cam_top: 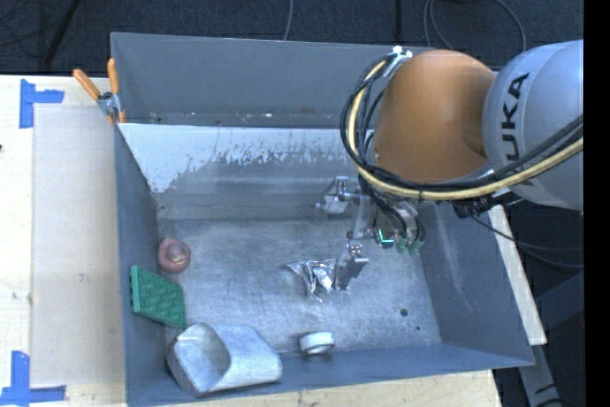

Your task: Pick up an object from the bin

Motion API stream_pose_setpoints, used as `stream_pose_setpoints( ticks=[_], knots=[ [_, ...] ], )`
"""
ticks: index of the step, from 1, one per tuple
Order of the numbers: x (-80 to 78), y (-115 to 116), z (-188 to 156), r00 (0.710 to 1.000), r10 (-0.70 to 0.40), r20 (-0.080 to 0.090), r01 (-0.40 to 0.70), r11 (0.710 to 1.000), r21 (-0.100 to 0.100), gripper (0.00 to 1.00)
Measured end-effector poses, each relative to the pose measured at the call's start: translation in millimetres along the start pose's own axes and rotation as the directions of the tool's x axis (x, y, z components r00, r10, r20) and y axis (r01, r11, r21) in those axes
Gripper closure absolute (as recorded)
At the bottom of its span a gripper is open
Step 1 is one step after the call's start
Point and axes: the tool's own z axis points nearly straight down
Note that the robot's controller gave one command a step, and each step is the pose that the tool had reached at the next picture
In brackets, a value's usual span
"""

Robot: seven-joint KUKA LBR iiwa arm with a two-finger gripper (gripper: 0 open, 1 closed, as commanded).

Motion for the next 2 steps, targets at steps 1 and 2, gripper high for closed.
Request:
stream_pose_setpoints(
  ticks=[1, 2],
  knots=[
    [-28.0, -5.7, 148.8, 1.0, 0.004, 0.011, -0.004, 1.0, -0.003, 0.0],
    [-28.4, -5.9, 144.0, 1.0, 0.005, 0.01, -0.005, 1.0, -0.003, 1.0]
  ],
)
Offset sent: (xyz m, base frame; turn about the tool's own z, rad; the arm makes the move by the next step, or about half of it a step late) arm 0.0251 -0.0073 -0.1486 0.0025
